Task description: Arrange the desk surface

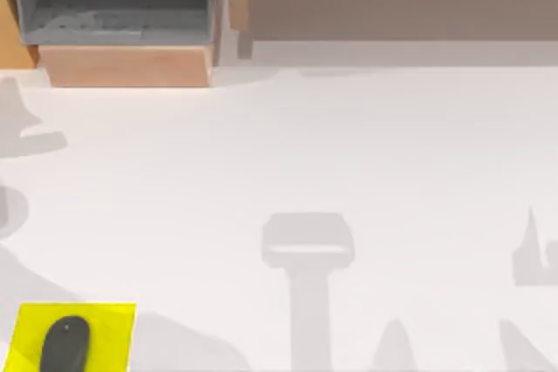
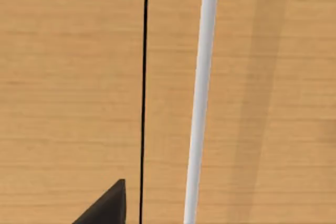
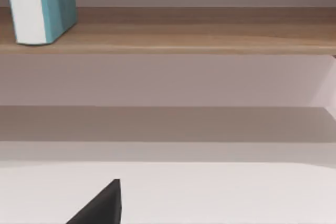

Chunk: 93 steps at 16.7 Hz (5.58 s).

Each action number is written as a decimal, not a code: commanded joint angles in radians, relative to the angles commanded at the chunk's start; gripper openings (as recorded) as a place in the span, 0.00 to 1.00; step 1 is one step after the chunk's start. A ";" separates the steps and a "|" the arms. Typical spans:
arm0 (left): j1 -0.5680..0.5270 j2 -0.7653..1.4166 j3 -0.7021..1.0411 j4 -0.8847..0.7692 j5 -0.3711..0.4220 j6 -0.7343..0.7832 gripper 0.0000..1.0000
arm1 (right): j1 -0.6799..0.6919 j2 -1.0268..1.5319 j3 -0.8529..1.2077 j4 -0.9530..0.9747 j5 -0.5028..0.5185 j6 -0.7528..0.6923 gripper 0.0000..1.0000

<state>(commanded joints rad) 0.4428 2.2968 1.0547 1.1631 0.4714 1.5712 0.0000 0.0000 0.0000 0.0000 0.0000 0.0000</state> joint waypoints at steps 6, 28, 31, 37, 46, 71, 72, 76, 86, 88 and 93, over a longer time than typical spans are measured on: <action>-0.066 -0.039 -0.042 -0.033 -0.021 -0.059 1.00 | 0.000 0.000 0.000 0.000 0.000 0.000 1.00; -1.310 0.180 0.825 -0.679 -1.029 -1.434 1.00 | 0.000 0.000 0.000 0.000 0.000 0.000 1.00; -1.312 0.248 1.029 -0.728 -1.178 -1.511 1.00 | 0.000 0.000 0.000 0.000 0.000 0.000 1.00; -1.311 0.303 1.170 -0.762 -1.293 -1.560 1.00 | 0.000 0.000 0.000 0.000 0.000 0.000 1.00; -1.296 0.362 1.295 -0.817 -1.277 -1.562 1.00 | 0.000 0.000 0.000 0.000 0.000 0.000 1.00; -1.286 0.395 1.348 -0.851 -1.267 -1.562 0.00 | 0.000 0.000 0.000 0.000 0.000 0.000 1.00; -1.286 0.395 1.348 -0.851 -1.267 -1.562 0.00 | 0.000 0.000 0.000 0.000 0.000 0.000 1.00; -1.295 0.381 1.332 -0.844 -1.272 -1.562 0.00 | 0.000 0.000 0.000 0.000 0.000 0.000 1.00; -1.342 0.216 1.069 -0.744 -1.320 -1.555 0.00 | 0.000 0.000 0.000 0.000 0.000 0.000 1.00; -1.336 0.221 1.072 -0.747 -1.319 -1.554 0.00 | 0.000 0.000 0.000 0.000 0.000 0.000 1.00; -1.341 0.151 0.981 -0.739 -1.234 -1.519 0.00 | 0.000 0.000 0.000 0.000 0.000 0.000 1.00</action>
<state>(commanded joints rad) -0.8987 2.4475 2.0352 0.4239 -0.7624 0.0517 0.0000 0.0000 0.0000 0.0000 0.0000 0.0000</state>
